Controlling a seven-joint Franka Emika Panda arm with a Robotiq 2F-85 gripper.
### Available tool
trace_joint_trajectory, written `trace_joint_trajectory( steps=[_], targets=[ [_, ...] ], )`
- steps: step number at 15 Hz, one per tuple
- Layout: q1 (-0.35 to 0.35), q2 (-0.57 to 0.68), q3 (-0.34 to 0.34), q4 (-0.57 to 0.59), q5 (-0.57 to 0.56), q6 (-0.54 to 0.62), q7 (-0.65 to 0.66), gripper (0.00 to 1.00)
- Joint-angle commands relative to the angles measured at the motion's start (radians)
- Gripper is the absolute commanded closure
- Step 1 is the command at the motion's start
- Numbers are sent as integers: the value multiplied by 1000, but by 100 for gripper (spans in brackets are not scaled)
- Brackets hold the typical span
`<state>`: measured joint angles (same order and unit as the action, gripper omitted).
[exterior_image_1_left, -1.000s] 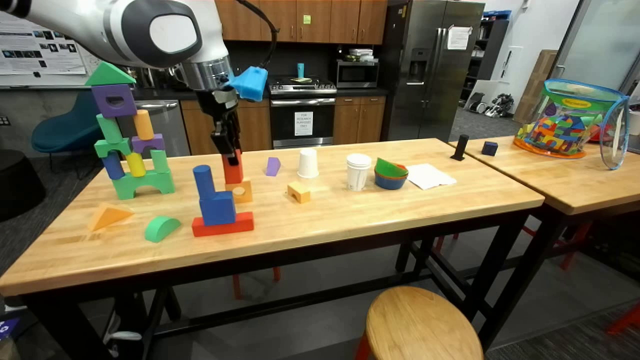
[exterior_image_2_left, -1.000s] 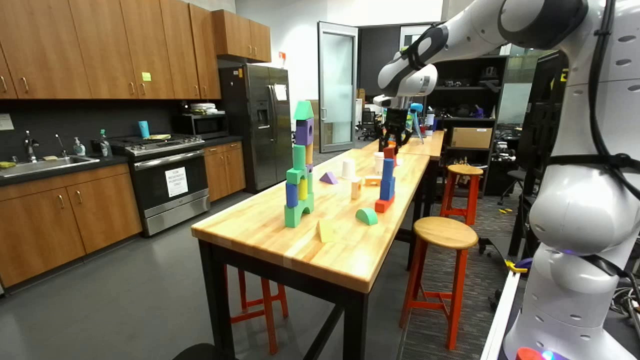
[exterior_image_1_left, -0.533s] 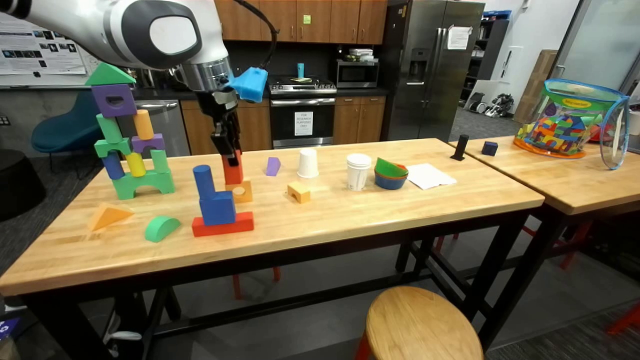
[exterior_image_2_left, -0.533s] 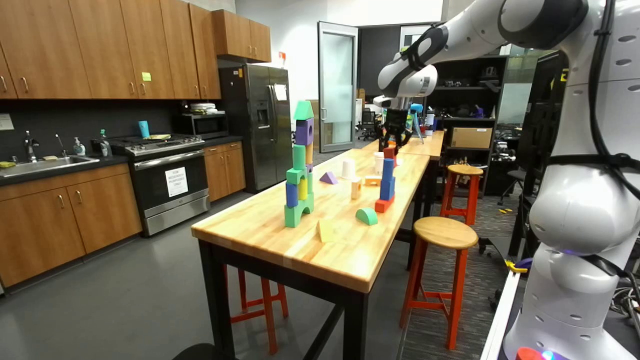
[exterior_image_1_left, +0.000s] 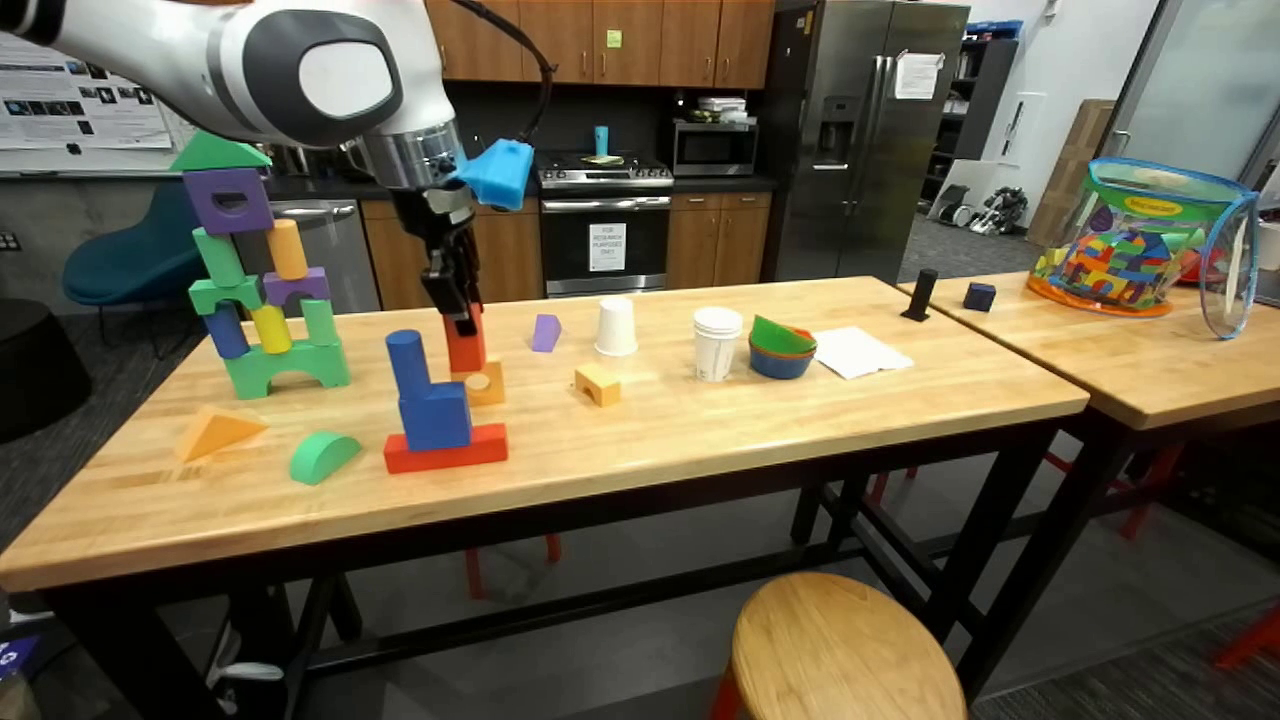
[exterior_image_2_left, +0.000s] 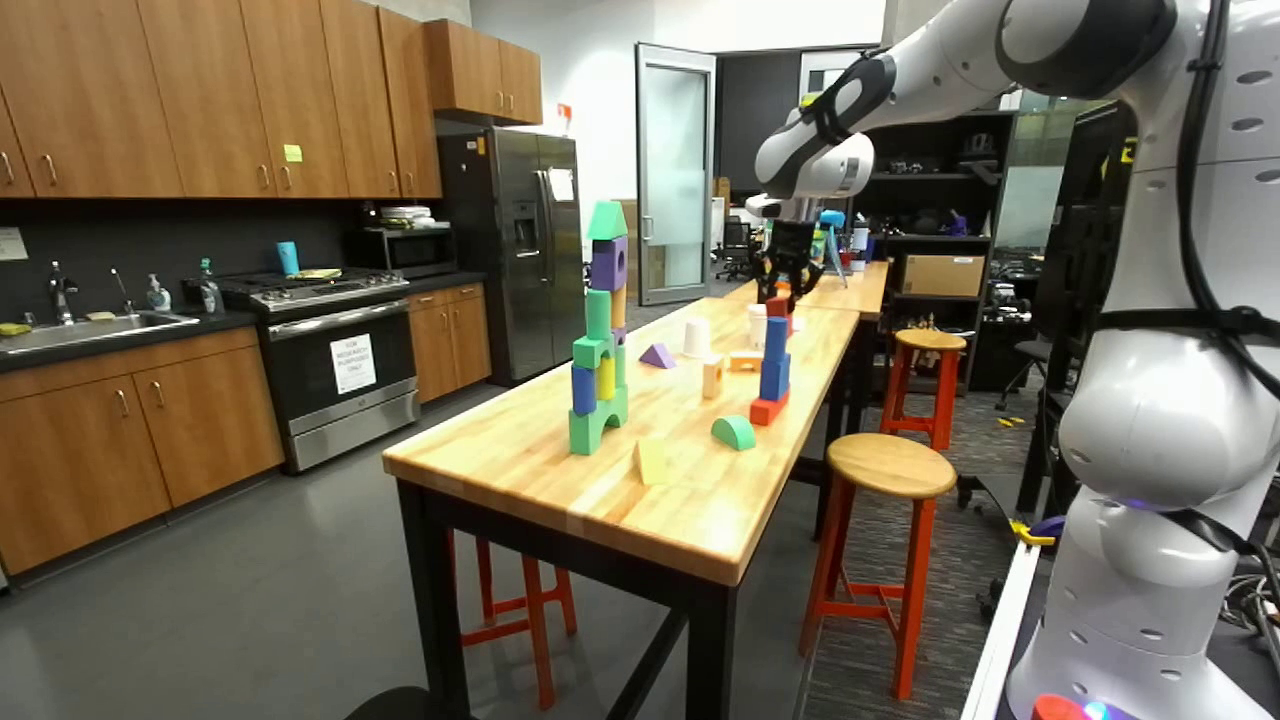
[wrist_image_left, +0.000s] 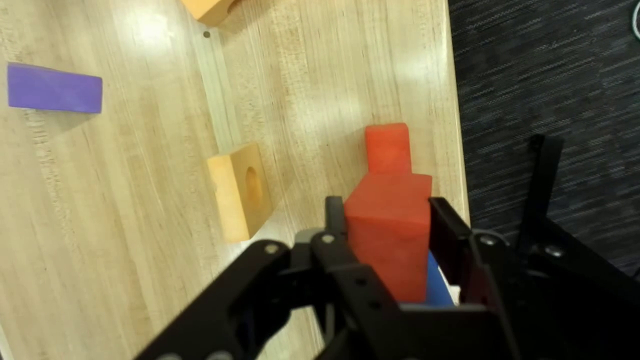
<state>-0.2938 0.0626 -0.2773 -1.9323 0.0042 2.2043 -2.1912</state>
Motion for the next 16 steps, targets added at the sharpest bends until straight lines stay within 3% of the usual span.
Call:
trace_joint_trajectory(
  steps=[1, 16],
  targets=[
    [1, -14, 7, -17, -10, 25, 16, 81],
    [7, -16, 13, -53, -71, 72, 105, 81]
  ],
)
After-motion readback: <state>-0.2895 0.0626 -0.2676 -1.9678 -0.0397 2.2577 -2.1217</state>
